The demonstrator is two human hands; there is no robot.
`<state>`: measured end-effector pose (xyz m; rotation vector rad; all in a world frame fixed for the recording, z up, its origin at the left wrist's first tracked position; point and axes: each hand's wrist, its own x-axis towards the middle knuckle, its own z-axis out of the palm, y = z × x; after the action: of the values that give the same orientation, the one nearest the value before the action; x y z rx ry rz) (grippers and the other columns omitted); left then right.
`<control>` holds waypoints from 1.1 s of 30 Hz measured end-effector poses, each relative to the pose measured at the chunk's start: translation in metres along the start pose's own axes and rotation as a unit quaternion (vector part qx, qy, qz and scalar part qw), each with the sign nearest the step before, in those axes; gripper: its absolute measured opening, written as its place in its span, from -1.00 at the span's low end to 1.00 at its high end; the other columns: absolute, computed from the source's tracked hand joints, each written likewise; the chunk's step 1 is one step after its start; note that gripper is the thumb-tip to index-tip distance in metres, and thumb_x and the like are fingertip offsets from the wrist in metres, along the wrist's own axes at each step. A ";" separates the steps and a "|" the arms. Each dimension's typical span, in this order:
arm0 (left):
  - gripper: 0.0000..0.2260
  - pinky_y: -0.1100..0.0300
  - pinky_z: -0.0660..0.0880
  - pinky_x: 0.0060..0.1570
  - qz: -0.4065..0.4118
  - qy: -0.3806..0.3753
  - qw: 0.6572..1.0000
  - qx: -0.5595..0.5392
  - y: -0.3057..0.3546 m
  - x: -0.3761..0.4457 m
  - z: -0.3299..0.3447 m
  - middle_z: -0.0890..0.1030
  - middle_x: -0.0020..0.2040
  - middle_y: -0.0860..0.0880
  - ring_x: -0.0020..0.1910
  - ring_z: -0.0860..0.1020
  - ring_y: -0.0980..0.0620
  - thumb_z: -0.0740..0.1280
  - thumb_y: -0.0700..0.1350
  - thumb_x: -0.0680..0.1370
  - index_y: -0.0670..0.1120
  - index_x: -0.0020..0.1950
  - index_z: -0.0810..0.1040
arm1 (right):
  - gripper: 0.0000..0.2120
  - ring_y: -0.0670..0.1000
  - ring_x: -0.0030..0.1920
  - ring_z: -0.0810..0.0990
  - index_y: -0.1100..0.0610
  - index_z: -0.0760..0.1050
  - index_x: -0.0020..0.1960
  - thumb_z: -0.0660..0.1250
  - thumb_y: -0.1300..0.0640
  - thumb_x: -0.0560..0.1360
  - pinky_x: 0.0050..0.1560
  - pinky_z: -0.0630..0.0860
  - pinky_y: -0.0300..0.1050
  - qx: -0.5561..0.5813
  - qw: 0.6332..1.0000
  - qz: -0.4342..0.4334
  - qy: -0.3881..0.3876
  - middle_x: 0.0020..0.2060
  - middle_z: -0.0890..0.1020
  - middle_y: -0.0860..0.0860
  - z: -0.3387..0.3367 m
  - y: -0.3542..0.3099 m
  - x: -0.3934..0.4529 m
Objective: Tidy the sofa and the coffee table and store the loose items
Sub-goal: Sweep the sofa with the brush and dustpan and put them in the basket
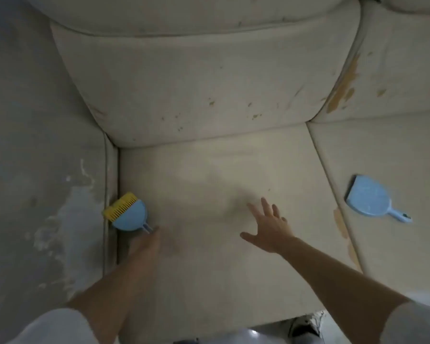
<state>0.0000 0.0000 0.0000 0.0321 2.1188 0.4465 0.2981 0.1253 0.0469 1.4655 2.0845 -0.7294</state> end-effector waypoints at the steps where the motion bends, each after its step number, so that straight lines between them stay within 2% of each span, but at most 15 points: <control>1: -0.59 0.01 0.45 0.17 0.017 0.044 0.998 -0.027 0.000 0.009 0.011 0.55 0.26 -0.22 0.28 0.50 -0.23 0.30 0.10 0.59 -0.19 0.24 0.55 | -0.04 0.29 0.58 -0.11 -0.13 -0.20 0.60 0.26 -0.41 0.44 0.48 0.16 0.31 -0.007 1.000 0.004 -0.009 0.61 -0.21 0.09 0.011 0.008 0.013; 4: -0.86 -0.03 0.43 0.12 0.064 0.177 0.980 -0.062 0.012 0.032 0.025 0.56 0.12 -0.24 0.20 0.52 -0.25 0.33 -0.04 0.57 -0.08 -0.13 0.50 | -0.01 0.35 0.56 -0.24 -0.15 -0.27 0.59 0.30 -0.38 0.44 0.47 0.06 0.41 -0.021 0.999 0.020 -0.013 0.59 -0.30 0.12 0.038 0.026 0.046; 5: -0.88 -0.04 0.42 0.15 0.068 0.201 0.976 -0.039 0.014 0.039 0.033 0.56 0.17 -0.26 0.21 0.51 -0.26 0.29 -0.07 0.59 -0.10 -0.07 0.52 | -0.02 0.36 0.55 -0.29 -0.17 -0.30 0.58 0.28 -0.38 0.45 0.46 0.02 0.44 -0.016 0.999 0.022 -0.020 0.58 -0.34 0.11 0.053 0.033 0.055; 8: -0.65 -0.09 0.43 0.14 0.089 0.218 0.967 0.101 0.021 0.037 0.055 0.55 0.20 -0.37 0.18 0.53 -0.34 0.17 -0.03 0.65 -0.32 0.15 0.51 | -0.03 0.37 0.53 -0.35 -0.21 -0.36 0.56 0.26 -0.38 0.46 0.44 -0.04 0.48 -0.025 0.999 0.023 -0.033 0.56 -0.40 0.11 0.069 0.039 0.061; 12: -0.64 -0.10 0.44 0.00 0.279 0.089 0.942 0.165 0.053 -0.026 0.132 0.59 0.00 -0.42 0.01 0.57 -0.35 0.16 -0.08 0.67 -0.39 0.03 0.53 | -0.02 0.35 0.56 -0.26 -0.22 -0.26 0.57 0.31 -0.40 0.41 0.44 0.08 0.42 0.001 0.998 -0.012 -0.056 0.59 -0.29 0.06 0.055 0.049 0.062; 15: -0.64 -0.10 0.42 0.05 0.354 -0.010 0.914 0.200 0.078 -0.076 0.198 0.62 -0.07 -0.39 -0.01 0.58 -0.32 0.19 -0.10 0.67 -0.37 -0.07 0.59 | -0.13 0.20 0.58 0.03 -0.18 0.01 0.59 0.36 -0.32 0.42 0.44 0.29 0.16 0.034 0.996 -0.071 -0.043 0.60 0.03 0.00 0.027 0.070 0.057; 17: -0.63 -0.04 0.33 0.25 0.345 -0.080 0.909 0.219 0.089 -0.097 0.235 0.62 0.07 -0.31 0.16 0.54 -0.26 0.12 -0.06 0.69 -0.31 0.06 0.61 | -0.36 0.09 0.47 0.33 -0.15 0.26 0.51 0.36 -0.20 0.48 0.34 0.41 -0.01 0.094 0.990 -0.108 0.002 0.49 0.34 -0.04 0.012 0.097 0.051; 19: -0.58 -0.05 0.16 0.42 0.318 -0.105 0.907 0.257 0.097 -0.114 0.273 0.56 0.27 -0.22 0.34 0.42 -0.24 0.04 0.01 0.70 -0.20 0.22 0.60 | -0.49 0.13 0.32 0.48 -0.06 0.39 0.43 0.34 -0.11 0.50 0.23 0.47 -0.02 0.101 0.989 -0.080 0.075 0.34 0.47 0.02 -0.001 0.149 0.039; 21: -0.52 -0.12 0.01 0.49 0.272 -0.104 0.901 0.322 0.101 -0.123 0.294 0.30 0.51 -0.22 0.49 0.15 -0.35 -0.01 0.08 0.69 -0.16 0.44 0.43 | -0.45 0.23 0.29 0.46 0.10 0.39 0.42 0.38 0.00 0.47 0.23 0.45 0.04 0.100 0.981 0.003 0.165 0.32 0.45 0.14 -0.007 0.212 0.030; 23: -0.45 -0.19 -0.10 0.49 0.223 -0.116 0.891 0.378 0.106 -0.126 0.309 0.00 0.60 -0.21 0.53 -0.11 -0.40 -0.04 0.13 0.69 -0.20 0.56 0.18 | -0.30 0.32 0.40 0.33 0.18 0.28 0.49 0.44 0.10 0.41 0.35 0.34 0.15 0.123 0.961 0.119 0.216 0.44 0.31 0.25 -0.016 0.285 0.022; 25: -0.42 -0.18 -0.15 0.49 0.201 -0.122 0.874 0.426 0.110 -0.122 0.312 -0.08 0.61 -0.20 0.53 -0.16 -0.39 -0.07 0.15 0.68 -0.17 0.60 0.08 | -0.11 0.31 0.53 0.12 0.14 0.05 0.59 0.45 0.13 0.40 0.46 0.19 0.21 0.123 0.953 0.211 0.177 0.56 0.11 0.26 -0.021 0.355 0.019; 27: -0.42 -0.13 -0.17 0.50 0.187 -0.136 0.868 0.440 0.116 -0.123 0.322 -0.09 0.62 -0.17 0.53 -0.13 -0.39 -0.07 0.17 0.68 -0.10 0.62 0.00 | -0.09 0.24 0.57 0.04 0.07 -0.07 0.62 0.41 0.10 0.44 0.48 0.14 0.22 0.101 0.960 0.251 0.073 0.59 0.04 0.16 -0.020 0.415 0.015; 29: -0.39 -0.08 -0.16 0.51 0.174 -0.148 0.868 0.440 0.118 -0.121 0.322 -0.03 0.62 -0.13 0.54 -0.09 -0.37 -0.05 0.20 0.67 -0.10 0.62 -0.03 | -0.25 0.20 0.52 0.22 0.06 0.05 0.58 0.35 0.07 0.51 0.43 0.24 0.16 0.069 0.970 0.232 0.015 0.55 0.21 0.10 -0.011 0.441 0.015; 31: -0.37 -0.07 -0.16 0.51 0.171 -0.140 0.870 0.440 0.119 -0.120 0.322 -0.01 0.62 -0.13 0.55 -0.09 -0.35 -0.03 0.21 0.66 -0.12 0.62 -0.03 | -0.47 0.20 0.36 0.42 0.10 0.22 0.48 0.27 0.12 0.54 0.31 0.37 0.07 0.003 0.977 0.208 0.053 0.40 0.40 0.12 -0.001 0.441 0.019; 33: -0.36 -0.08 -0.16 0.50 0.174 -0.127 0.870 0.443 0.117 -0.119 0.327 0.02 0.61 -0.15 0.55 -0.08 -0.35 -0.02 0.21 0.66 -0.14 0.61 -0.02 | -0.60 0.19 0.27 0.48 0.13 0.28 0.39 0.19 0.20 0.56 0.18 0.44 0.04 -0.039 0.979 0.178 0.095 0.29 0.47 0.12 0.006 0.435 0.021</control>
<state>0.3158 0.1847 -0.0277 0.9574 1.8811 -0.3514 0.7044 0.2581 -0.0353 1.8575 1.8795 -0.3755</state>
